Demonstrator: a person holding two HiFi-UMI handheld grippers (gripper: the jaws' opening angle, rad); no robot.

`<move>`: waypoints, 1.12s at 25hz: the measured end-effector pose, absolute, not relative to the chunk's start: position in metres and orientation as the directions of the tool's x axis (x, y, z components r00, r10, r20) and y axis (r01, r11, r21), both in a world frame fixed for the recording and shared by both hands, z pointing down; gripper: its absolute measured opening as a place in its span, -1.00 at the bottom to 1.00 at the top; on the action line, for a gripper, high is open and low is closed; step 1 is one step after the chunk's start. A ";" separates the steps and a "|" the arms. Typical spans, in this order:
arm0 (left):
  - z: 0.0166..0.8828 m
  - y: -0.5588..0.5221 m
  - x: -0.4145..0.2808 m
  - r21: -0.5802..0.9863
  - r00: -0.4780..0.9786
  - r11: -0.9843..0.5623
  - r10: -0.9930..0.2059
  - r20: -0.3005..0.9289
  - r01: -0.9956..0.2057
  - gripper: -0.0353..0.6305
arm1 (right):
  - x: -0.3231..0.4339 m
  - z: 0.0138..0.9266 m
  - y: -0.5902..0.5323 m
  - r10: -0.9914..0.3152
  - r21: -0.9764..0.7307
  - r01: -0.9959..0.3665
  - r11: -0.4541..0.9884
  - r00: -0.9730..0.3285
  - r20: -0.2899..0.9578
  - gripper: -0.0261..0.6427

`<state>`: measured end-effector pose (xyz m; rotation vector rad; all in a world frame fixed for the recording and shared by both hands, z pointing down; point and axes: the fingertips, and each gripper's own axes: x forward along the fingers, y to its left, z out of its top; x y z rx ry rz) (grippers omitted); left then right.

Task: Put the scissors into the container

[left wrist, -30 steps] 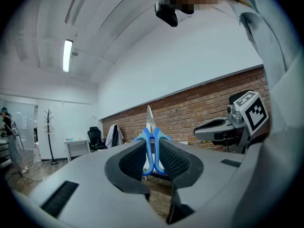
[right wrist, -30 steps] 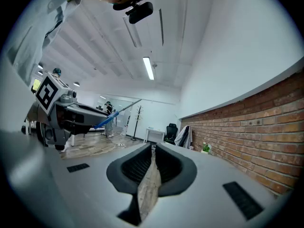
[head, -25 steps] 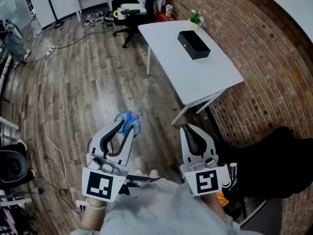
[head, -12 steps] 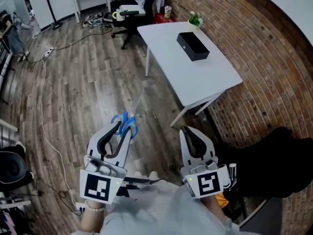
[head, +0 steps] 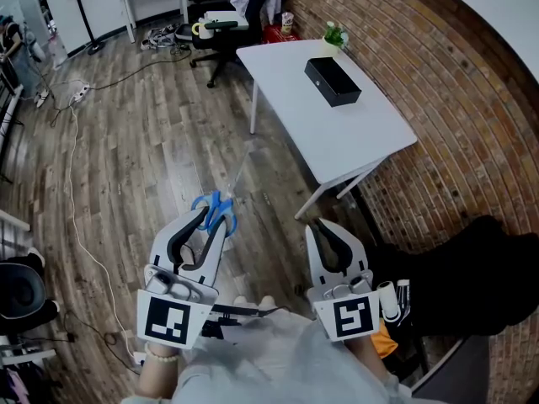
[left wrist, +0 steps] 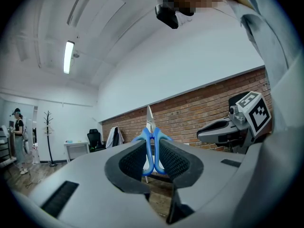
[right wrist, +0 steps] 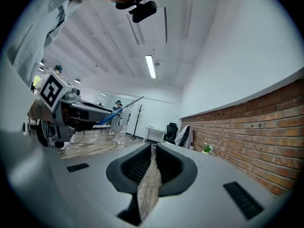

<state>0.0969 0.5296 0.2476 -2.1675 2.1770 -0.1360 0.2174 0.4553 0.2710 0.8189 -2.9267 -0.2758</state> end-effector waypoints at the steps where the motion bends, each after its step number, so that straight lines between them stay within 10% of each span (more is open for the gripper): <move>1: 0.248 0.531 0.095 -0.107 -0.003 0.002 -1.000 0.015 -0.994 -0.59 | 0.216 0.272 0.456 -0.528 0.197 -0.512 0.836 -0.848 0.038 -0.75; 28: 0.255 0.545 0.070 -0.117 0.042 -0.041 -0.999 -0.009 -0.992 -0.59 | 0.203 0.289 0.469 -0.598 0.217 -0.573 0.791 -0.799 0.070 -0.75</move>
